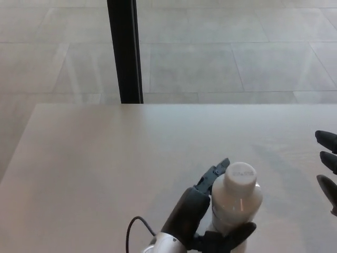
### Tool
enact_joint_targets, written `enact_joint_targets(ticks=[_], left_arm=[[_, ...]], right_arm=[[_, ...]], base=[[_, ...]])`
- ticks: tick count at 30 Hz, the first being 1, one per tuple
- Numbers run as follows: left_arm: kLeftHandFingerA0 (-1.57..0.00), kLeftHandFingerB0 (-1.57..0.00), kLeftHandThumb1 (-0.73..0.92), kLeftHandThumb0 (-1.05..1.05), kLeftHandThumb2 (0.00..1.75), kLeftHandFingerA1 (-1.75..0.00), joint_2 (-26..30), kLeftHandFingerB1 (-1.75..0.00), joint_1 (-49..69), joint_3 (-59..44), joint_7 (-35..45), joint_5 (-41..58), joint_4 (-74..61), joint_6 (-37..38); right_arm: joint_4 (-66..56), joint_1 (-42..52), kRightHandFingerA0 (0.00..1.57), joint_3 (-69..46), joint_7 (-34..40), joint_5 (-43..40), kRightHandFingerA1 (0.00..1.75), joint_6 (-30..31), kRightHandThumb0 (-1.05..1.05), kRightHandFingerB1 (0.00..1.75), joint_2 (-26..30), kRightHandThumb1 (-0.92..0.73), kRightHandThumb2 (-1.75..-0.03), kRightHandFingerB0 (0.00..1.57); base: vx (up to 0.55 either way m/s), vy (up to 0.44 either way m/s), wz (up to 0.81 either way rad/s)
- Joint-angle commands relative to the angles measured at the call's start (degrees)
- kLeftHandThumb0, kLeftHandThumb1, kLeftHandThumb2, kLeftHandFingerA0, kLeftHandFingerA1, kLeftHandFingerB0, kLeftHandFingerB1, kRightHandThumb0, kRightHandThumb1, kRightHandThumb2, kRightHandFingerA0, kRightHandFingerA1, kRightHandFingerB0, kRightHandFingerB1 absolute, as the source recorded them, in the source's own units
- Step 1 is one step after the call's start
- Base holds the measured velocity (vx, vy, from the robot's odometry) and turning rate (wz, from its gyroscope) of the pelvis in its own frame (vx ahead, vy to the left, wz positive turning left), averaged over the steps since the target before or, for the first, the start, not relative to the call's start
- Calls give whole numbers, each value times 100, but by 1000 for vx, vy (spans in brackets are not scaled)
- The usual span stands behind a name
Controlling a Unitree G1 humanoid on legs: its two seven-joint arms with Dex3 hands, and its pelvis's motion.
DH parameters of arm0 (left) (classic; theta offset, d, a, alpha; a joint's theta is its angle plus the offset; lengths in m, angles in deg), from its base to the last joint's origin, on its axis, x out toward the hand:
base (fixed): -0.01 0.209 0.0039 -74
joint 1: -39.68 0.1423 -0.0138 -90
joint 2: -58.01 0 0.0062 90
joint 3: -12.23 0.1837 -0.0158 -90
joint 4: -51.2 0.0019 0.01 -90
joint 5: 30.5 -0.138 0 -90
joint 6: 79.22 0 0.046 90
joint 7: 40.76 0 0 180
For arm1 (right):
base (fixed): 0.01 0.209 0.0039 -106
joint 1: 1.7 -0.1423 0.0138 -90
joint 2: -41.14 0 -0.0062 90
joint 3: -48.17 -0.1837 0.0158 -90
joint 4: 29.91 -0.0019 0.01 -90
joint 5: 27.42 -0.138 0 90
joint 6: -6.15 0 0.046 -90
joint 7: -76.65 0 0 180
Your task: The robot uses its left hand to to lift the bottle kept on the middle of the desk and tilts it towards its right hand. It then uses its right hand to rotate its cap to open it and places the bottle and cap back on the desk
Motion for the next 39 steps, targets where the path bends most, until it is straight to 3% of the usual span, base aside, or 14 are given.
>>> enact_joint_targets(ticks=[1, 2, 4, 5, 7, 8, 11, 12, 15, 16, 19, 31, 35, 39], left_arm=[[0, 0, 51, -104, 101, -29, -642, -18, 91, -339, -691, 207, 197, 267], [0, 0, 51, -104, 100, -27, -926, -18, 234, -467, -956, 413, 352, 570], [0, 0, 52, -90, 85, 0, -1020, 0, 254, -493, -1176, 410, 499, 784], [0, 0, 53, -105, 101, -23, -1105, -14, 276, -479, -1425, 326, 589, 874], [0, 0, 59, -85, 75, 0, -1218, 0, 283, -442, -1618, 298, 640, 832], [0, 0, 63, -80, 68, -5, -1243, 0, 252, -413, -1713, 244, 678, 785], [0, 0, 62, -73, 62, -44, -1262, 0, 175, -301, -1846, 152, 805, 624], [-9, 0, 57, -54, 63, -70, -1237, 0, 246, -235, -1803, 184, 838, 715], [-47, 0, 60, -26, 62, -119, -1015, 0, 363, -84, -1623, 200, 859, 745], [-63, 0, 51, -34, 77, -113, -967, 0, 376, -58, -1574, 222, 864, 764], [-70, 0, 50, -32, 73, -118, -882, -2, 361, 7, -1563, 179, 854, 670], [-56, 0, 53, -54, 65, -101, -875, 0, -139, 160, -1313, 316, 718, 166], [-10, 0, 56, -70, 66, -57, -805, 0, -351, 237, -1149, 369, 759, 63], [0, 0, 54, -69, 68, -40, -907, 0, -423, 185, -1110, 598, 730, 58]], right_arm=[[-28, 67, 4, -107, 89, -67, 35, 95, -92, 46, -30, -59, -93, 20], [24, 57, 1, -171, 68, -148, 39, 91, -83, 35, -42, -67, -60, 25], [41, 40, 7, -163, 133, -84, 33, 69, -89, 46, -63, -55, -93, 20], [121, 22, 5, -171, 140, -79, 29, -24, -89, 47, -87, -55, -95, 22], [136, 20, 6, -208, 125, -139, 32, -41, -86, 46, -109, -53, -92, 20], [186, -4, 3, -237, 123, -207, 36, -113, -82, 34, -172, -66, -59, 28], [83, -7, 0, -284, 249, -179, 43, -16, -76, 35, -211, -66, -60, 29], [61, 2, 3, -343, 231, -247, 42, 4, -78, 46, -208, -53, -88, 22], [19, -82, 17, -508, 441, -297, 54, 101, -73, 46, -317, -49, -85, 28], [11, -99, 22, -552, 470, -338, 52, 112, -68, 33, -365, -61, -59, 37], [14, -124, 27, -617, 549, -338, 55, 149, -68, 35, -439, -61, -59, 39], [-17, -237, 18, -527, 648, -136, 53, 175, -69, 46, -463, -49, -84, 29], [-48, -208, 22, -486, 698, -67, 51, 162, -66, 34, -456, -62, -59, 37], [-62, -216, 23, -456, 742, -17, 52, 169, -66, 34, -439, -62, -59, 37]], base=[[0, 0, 0], [0, 0, 0], [0, 0, 0], [0, 0, 0], [0, 0, 0], [0, 0, 0], [0, 0, 0], [0, 0, 0], [0, 0, 0], [0, 0, 0], [0, 0, 0], [0, 0, 0], [0, 0, 0], [0, 0, 0]])
